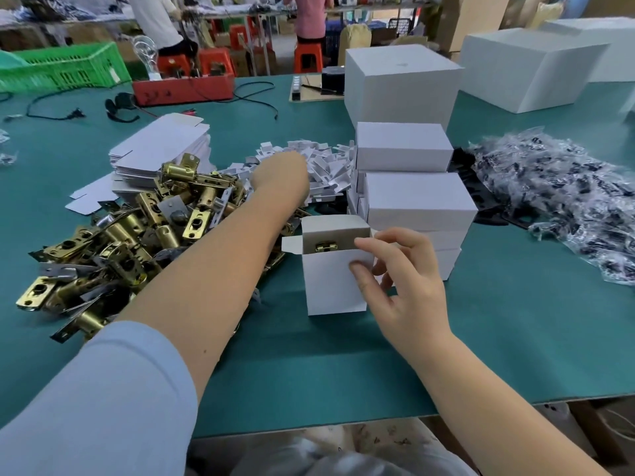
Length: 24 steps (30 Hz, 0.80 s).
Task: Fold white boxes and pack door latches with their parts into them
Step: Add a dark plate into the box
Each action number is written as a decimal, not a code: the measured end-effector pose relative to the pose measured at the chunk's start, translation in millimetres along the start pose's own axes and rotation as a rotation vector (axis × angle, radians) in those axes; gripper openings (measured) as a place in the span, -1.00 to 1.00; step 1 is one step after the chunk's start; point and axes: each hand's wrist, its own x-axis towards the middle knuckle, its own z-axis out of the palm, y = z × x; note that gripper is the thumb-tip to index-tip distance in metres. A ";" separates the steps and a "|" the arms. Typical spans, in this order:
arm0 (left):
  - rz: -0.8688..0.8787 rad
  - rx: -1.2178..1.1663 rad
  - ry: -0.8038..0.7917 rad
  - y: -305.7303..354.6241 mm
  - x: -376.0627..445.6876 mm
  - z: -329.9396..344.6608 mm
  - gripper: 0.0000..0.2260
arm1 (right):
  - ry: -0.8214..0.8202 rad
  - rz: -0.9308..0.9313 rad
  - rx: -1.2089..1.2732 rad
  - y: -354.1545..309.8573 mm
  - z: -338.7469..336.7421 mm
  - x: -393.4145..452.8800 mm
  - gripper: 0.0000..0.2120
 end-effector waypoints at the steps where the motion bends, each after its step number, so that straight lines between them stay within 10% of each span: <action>1: -0.014 -0.052 0.001 -2.5 -0.2 -3.2 -0.77 | 0.003 -0.003 -0.002 0.1 0.0 -0.1 -0.78; 11: 0.133 -0.828 -0.065 -16.8 -59.9 -91.2 -0.88 | 0.010 -0.003 0.014 3.5 2.5 -1.2 -0.74; 24: 0.293 -0.455 0.033 12.8 -124.9 -80.8 -0.88 | 0.070 0.081 0.136 7.2 7.4 -5.6 -0.62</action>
